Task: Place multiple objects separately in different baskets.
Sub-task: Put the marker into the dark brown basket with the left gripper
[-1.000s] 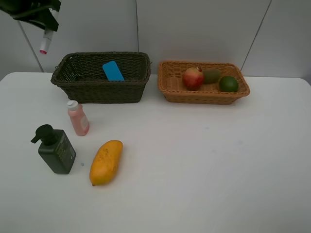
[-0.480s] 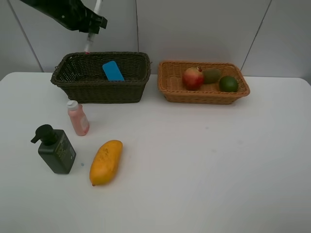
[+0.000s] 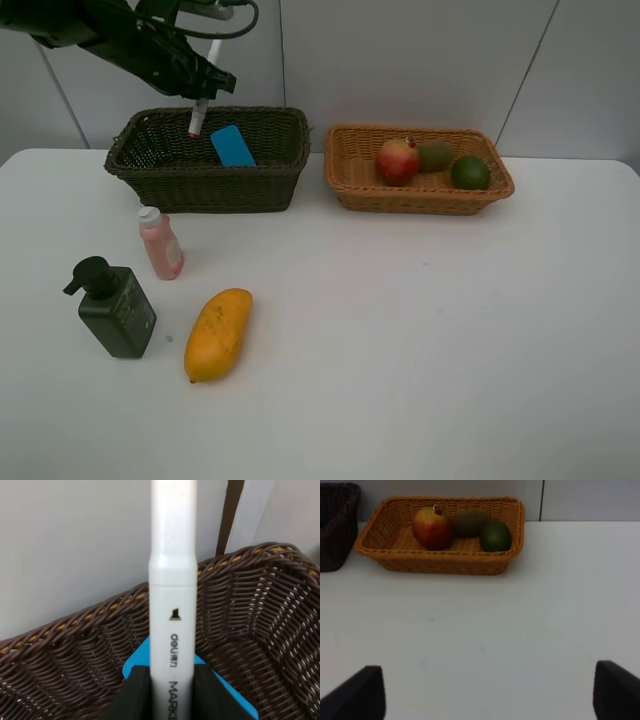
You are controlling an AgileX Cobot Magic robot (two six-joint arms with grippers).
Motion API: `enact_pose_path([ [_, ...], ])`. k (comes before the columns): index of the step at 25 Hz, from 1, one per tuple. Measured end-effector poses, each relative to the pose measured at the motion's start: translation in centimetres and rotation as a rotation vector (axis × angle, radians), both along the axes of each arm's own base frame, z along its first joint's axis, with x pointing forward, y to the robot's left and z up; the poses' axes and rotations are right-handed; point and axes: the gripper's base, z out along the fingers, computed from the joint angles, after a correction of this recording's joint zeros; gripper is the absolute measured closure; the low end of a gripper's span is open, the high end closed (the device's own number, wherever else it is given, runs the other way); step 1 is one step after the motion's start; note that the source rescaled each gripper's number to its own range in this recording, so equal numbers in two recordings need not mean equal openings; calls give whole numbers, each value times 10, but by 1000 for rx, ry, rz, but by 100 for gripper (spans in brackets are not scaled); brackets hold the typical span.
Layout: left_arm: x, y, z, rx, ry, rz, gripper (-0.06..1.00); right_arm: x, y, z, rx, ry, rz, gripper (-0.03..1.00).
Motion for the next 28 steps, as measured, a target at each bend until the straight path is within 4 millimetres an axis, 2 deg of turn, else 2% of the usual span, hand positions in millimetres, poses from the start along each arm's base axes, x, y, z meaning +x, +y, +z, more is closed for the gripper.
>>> enact_pose_path([
  [23,1,0,-5,-18,10,16,92,0,0,0,0,0,0,-3],
  [24,2,0,-6,-17,13,16,89,0,0,0,0,0,0,-3],
  [26,2,-1,-10,-15,18,16,71,0,0,0,0,0,0,-3],
  [28,4,-1,-15,-8,24,14,41,0,0,0,0,0,0,-3],
])
